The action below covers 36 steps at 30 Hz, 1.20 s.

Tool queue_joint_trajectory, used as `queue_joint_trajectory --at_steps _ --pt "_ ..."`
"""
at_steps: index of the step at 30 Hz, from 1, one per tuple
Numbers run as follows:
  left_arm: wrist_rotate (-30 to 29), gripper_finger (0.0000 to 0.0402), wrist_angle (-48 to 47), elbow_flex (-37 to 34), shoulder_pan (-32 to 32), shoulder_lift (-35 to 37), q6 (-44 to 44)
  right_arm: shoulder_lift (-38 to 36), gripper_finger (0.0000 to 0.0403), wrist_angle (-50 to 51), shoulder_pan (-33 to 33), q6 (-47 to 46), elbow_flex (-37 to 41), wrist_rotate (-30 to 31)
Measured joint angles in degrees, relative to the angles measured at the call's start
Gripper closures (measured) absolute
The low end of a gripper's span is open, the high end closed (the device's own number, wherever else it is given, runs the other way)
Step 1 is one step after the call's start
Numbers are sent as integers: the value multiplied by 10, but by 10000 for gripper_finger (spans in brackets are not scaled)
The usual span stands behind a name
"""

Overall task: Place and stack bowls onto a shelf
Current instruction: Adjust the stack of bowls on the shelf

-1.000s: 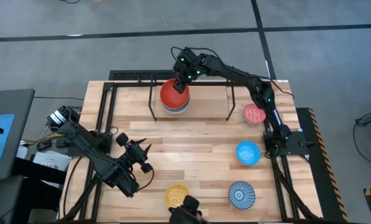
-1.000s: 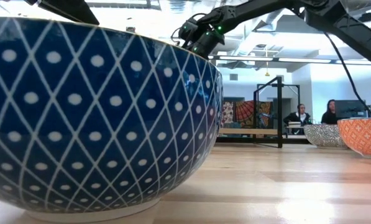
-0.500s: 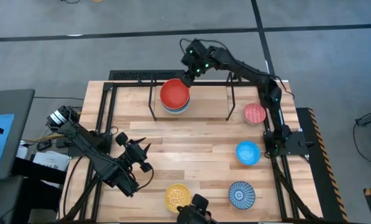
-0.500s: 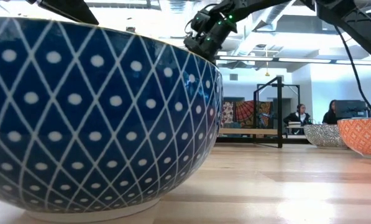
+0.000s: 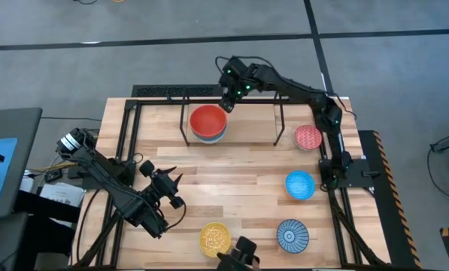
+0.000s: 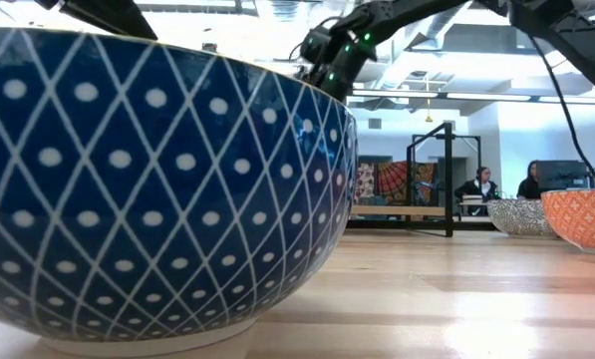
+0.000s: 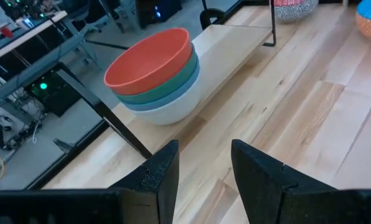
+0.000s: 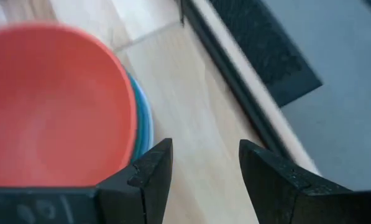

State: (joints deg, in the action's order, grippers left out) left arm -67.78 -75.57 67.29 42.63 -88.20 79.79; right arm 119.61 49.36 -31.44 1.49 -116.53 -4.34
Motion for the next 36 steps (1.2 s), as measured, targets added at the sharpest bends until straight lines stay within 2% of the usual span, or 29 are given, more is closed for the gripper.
queue_joint_trajectory --at_steps 7,11,13,17,20,23,25,30,36 --pt "0 269 0 0 0 0 5 -78 194 52 34 -12 2 4" --pt "4 269 0 0 0 0 5 -115 199 47 105 -15 73 0" --pt "13 269 1 0 0 0 6 -136 204 5 153 -23 136 15" --pt "18 269 7 0 0 0 5 -168 211 -142 246 -31 269 113" --pt "16 269 12 0 0 0 5 -168 212 -227 288 -26 330 164" --pt "14 269 22 0 0 0 5 -153 212 -270 296 -17 350 208" --pt "13 269 28 0 0 0 5 -137 212 -277 293 -16 354 209" --pt "14 269 39 0 0 0 3 -94 212 -303 283 -8 353 143" --pt "14 269 43 0 0 0 2 -57 212 -323 273 25 354 136"
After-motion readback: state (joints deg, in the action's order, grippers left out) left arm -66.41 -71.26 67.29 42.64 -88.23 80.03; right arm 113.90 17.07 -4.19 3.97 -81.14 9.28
